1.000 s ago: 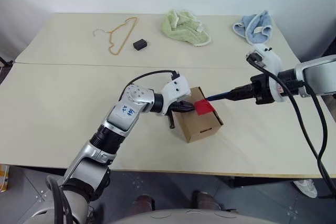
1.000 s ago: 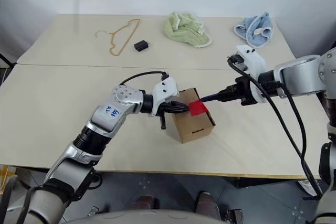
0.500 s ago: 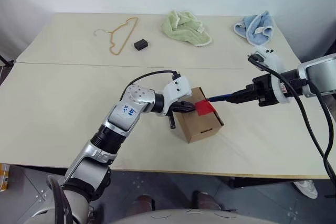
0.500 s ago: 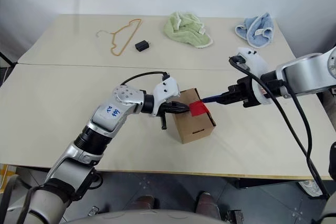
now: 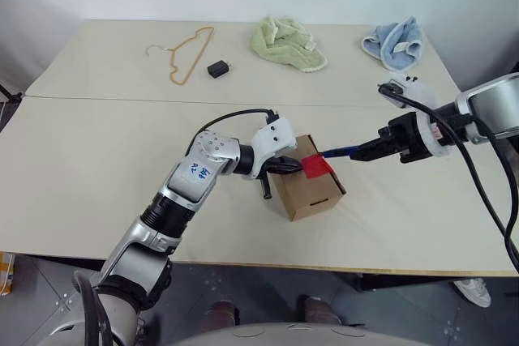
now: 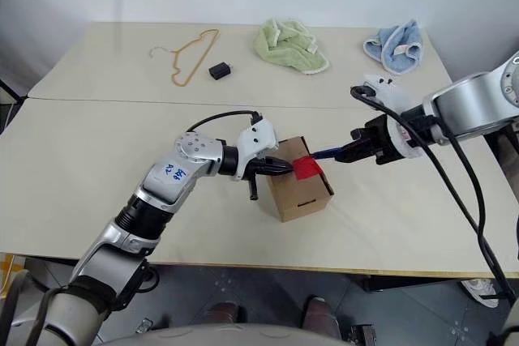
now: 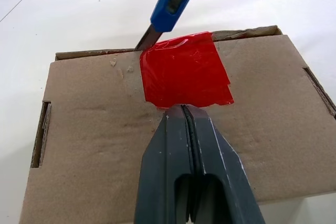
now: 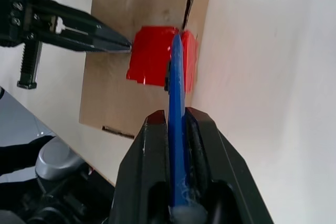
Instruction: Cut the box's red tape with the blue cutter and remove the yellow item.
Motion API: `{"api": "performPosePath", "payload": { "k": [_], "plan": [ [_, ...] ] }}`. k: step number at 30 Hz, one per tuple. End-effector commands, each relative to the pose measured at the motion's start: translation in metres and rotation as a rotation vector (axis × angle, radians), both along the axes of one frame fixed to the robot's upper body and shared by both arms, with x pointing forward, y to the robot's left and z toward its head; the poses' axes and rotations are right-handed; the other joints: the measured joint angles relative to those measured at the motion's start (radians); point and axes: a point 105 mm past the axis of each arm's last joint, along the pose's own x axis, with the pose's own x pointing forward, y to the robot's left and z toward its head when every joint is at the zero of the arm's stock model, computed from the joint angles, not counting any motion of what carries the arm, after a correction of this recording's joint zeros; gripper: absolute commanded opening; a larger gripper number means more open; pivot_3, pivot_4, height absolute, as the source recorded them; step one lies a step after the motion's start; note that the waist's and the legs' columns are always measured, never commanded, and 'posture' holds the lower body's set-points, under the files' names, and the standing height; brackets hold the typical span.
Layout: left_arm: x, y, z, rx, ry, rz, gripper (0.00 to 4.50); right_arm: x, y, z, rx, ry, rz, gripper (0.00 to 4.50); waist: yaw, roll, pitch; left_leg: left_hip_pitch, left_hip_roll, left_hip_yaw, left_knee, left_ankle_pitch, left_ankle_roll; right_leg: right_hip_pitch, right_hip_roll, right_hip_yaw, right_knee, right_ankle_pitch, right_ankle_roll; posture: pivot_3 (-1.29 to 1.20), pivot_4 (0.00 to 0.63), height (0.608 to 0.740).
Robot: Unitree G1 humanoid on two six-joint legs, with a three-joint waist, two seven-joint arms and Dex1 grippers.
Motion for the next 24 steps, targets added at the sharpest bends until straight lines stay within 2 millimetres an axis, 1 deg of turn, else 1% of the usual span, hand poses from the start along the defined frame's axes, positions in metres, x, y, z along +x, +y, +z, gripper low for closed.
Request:
{"api": "performPosePath", "payload": {
  "k": [1,7,19,24],
  "plan": [
    [-0.0060,0.0124,-0.0576,0.150,0.178,0.059,0.00,-0.0121,0.0059,-0.0003,0.017,0.046,0.064,0.15,0.000,0.000,0.000,0.000,0.000,0.000,0.000,0.000,0.000,0.000,0.000,0.000,0.000,0.000,0.000,0.00,0.150,0.740],
    [-0.0055,0.0126,-0.0573,0.146,0.180,0.065,0.00,-0.0139,0.0019,-0.0051,0.013,0.076,0.052,0.15,0.001,0.000,0.000,0.000,0.000,0.000,0.000,0.000,0.000,0.000,0.000,0.000,0.000,0.000,0.000,0.00,0.150,0.740],
    [-0.0058,0.0129,-0.0567,0.139,0.184,0.072,0.00,-0.0146,0.0033,-0.0044,0.019,0.097,0.060,0.15,0.001,0.000,0.000,0.000,0.000,0.000,0.000,0.000,0.000,0.000,0.000,0.000,0.000,0.000,0.000,0.00,0.150,0.740],
    [-0.0061,0.0127,-0.0569,0.142,0.186,0.067,0.00,-0.0069,0.0049,-0.0031,0.007,0.094,0.052,0.15,0.000,0.000,0.000,0.000,0.000,0.000,0.000,0.000,0.000,0.000,0.000,0.000,0.000,0.000,0.000,0.00,0.150,0.740]
  ]
}}
